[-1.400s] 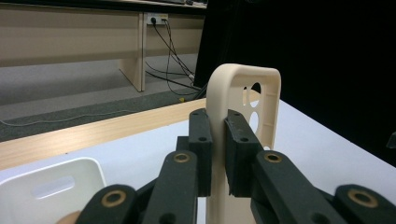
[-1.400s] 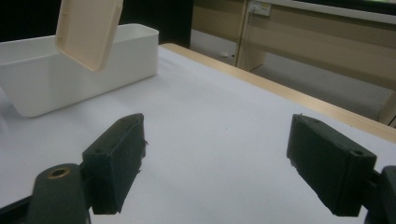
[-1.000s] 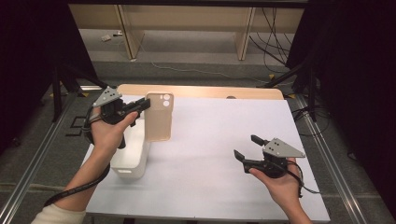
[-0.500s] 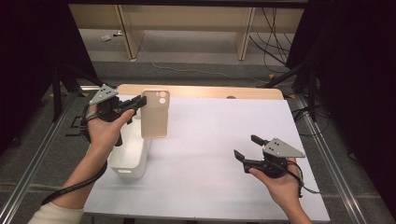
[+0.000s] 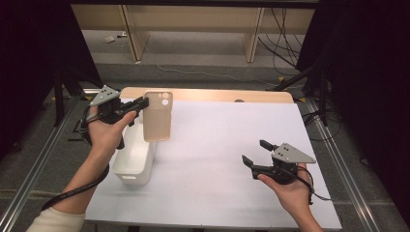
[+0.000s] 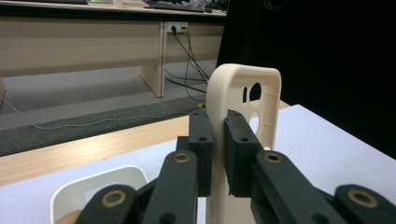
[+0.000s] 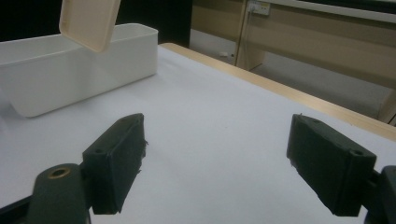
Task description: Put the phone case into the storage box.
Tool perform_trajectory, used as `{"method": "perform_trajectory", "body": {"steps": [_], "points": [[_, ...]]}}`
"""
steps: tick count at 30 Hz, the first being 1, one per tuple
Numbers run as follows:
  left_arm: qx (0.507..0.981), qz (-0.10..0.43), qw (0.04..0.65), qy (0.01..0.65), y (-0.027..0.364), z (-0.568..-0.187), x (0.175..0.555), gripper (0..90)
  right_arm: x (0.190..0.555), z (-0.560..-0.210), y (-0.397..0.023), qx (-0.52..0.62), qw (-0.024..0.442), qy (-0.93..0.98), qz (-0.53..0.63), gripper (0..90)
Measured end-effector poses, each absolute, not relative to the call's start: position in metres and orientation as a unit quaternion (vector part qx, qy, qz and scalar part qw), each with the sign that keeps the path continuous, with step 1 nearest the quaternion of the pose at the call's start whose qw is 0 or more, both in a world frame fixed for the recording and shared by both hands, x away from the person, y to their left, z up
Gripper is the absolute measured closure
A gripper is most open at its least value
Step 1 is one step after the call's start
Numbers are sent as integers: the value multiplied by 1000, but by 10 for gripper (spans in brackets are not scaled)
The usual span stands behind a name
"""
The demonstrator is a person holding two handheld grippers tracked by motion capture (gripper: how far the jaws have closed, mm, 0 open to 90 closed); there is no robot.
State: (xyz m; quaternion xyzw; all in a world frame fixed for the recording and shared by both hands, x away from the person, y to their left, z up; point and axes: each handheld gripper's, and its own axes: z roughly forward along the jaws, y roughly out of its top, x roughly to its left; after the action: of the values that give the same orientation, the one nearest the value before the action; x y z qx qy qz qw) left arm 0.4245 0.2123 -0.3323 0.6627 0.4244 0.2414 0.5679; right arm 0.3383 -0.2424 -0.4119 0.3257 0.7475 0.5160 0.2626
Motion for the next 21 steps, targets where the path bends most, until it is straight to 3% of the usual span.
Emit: {"method": "perform_trajectory", "body": {"steps": [21], "points": [[660, 251, 565, 427, 219, -331, 432, 823, 338, -412, -242, 326, 262, 747, 517, 207]]}}
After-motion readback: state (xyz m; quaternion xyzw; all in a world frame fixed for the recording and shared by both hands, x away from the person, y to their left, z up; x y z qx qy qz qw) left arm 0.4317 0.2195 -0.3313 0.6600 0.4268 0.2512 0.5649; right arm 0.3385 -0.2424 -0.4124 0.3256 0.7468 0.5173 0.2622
